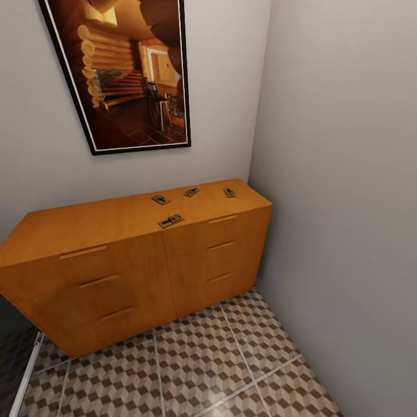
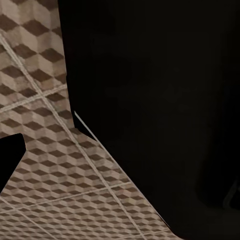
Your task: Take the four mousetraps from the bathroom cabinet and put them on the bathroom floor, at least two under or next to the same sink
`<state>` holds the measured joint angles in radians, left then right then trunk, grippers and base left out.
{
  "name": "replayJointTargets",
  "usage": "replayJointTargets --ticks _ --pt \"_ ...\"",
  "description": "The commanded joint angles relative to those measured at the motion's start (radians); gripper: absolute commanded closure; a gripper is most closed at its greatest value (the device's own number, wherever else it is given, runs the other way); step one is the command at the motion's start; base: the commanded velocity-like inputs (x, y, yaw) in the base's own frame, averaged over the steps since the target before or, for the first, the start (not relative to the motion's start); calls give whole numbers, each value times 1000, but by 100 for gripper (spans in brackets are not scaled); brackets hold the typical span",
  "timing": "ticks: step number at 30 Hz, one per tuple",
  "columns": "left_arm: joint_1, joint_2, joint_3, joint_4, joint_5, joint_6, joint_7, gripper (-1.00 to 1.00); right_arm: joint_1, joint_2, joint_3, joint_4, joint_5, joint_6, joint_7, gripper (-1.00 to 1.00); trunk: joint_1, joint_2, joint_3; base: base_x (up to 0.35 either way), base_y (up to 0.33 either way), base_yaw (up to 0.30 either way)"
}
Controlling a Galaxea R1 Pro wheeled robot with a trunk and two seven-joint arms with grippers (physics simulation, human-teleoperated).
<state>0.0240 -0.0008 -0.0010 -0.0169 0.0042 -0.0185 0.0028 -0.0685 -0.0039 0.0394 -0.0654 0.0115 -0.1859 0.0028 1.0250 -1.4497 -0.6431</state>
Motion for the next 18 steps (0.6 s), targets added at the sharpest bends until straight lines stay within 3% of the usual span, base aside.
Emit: replayJointTargets --ticks 1,12,18 --pt "1 0 0 -2 0 -1 0 -100 0 0 4 1 1 -6 0 -100 0 0 -1 0 0 0" --pt "1 -4 0 -15 -1 -1 -8 -100 0 0 -1 3 -6 -18 0 -100 0 0 -1 0 0 0" --pt "1 -20 -1 -35 -2 0 -8 -100 0 0 2 2 -1 -18 0 -100 0 0 -1 0 0 0"
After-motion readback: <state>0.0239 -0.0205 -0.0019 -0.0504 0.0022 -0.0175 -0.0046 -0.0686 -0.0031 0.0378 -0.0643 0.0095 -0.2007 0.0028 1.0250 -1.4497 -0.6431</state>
